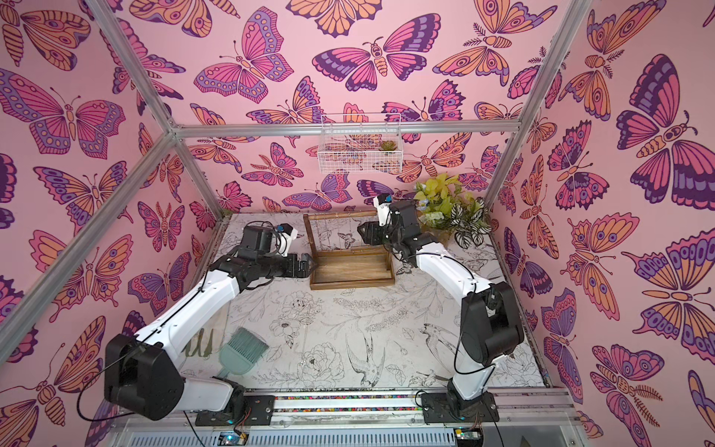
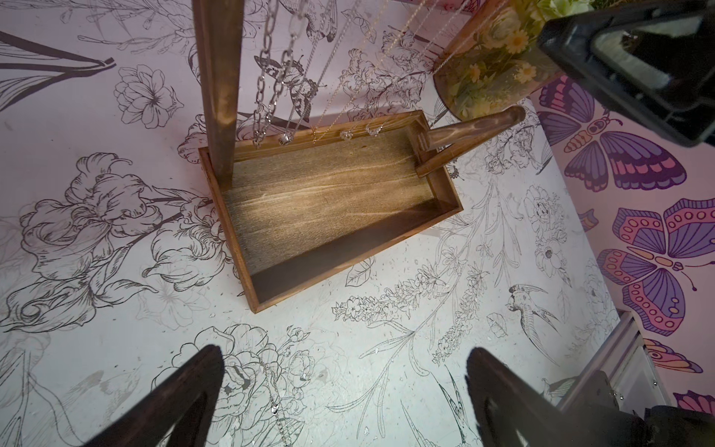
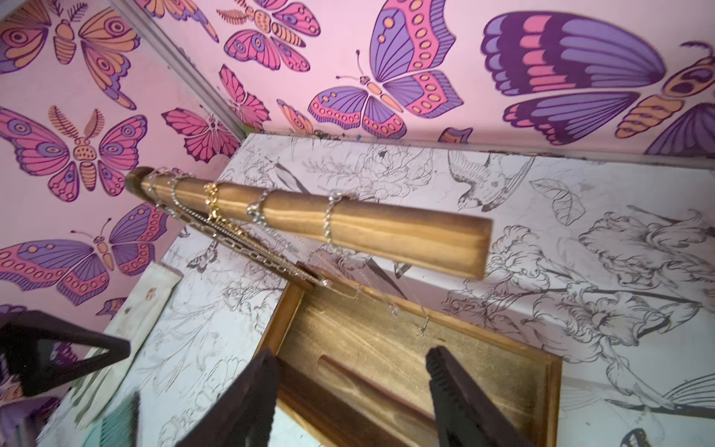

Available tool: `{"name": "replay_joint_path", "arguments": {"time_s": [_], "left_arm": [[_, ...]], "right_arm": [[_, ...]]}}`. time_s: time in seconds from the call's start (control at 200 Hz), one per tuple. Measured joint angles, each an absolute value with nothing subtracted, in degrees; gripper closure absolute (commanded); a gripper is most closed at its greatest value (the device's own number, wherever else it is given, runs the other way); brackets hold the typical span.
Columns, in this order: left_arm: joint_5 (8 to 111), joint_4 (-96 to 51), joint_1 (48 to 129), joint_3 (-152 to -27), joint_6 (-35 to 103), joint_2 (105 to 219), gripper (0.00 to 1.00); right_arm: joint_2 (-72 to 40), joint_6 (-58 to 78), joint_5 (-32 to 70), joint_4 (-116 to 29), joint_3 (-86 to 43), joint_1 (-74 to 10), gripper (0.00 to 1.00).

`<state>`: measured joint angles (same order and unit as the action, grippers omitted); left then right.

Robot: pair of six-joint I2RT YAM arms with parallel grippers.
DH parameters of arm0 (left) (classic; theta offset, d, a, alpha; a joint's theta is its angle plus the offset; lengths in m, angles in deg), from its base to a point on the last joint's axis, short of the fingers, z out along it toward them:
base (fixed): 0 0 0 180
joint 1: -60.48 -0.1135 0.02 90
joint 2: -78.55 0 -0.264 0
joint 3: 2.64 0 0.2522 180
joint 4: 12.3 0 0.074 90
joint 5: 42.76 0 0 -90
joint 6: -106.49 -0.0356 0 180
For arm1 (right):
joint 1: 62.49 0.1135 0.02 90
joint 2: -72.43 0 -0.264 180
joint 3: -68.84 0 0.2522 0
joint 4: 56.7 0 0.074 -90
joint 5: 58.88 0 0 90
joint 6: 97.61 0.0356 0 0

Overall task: Take the necklace off the jewelry display stand
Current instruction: Take off the necklace from the stand.

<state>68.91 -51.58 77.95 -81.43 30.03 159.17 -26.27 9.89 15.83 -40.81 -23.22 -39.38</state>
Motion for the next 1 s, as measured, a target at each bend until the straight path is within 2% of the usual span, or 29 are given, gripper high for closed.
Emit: {"name": "replay_joint_path", "arguments": {"time_s": [0.416, 1.001], "left_arm": [[68.99, -51.37, 77.73, -81.43, 29.55, 159.37, 0.0], [69.96, -51.34, 77.62, -81.37, 29.55, 159.37, 0.0]], "right_arm": [[-30.03, 10.85, 18.7, -49.64, -21.67, -39.38, 0.49], [-31.29, 12.6, 19.48, -53.51, -21.78, -37.94, 0.55]]}}
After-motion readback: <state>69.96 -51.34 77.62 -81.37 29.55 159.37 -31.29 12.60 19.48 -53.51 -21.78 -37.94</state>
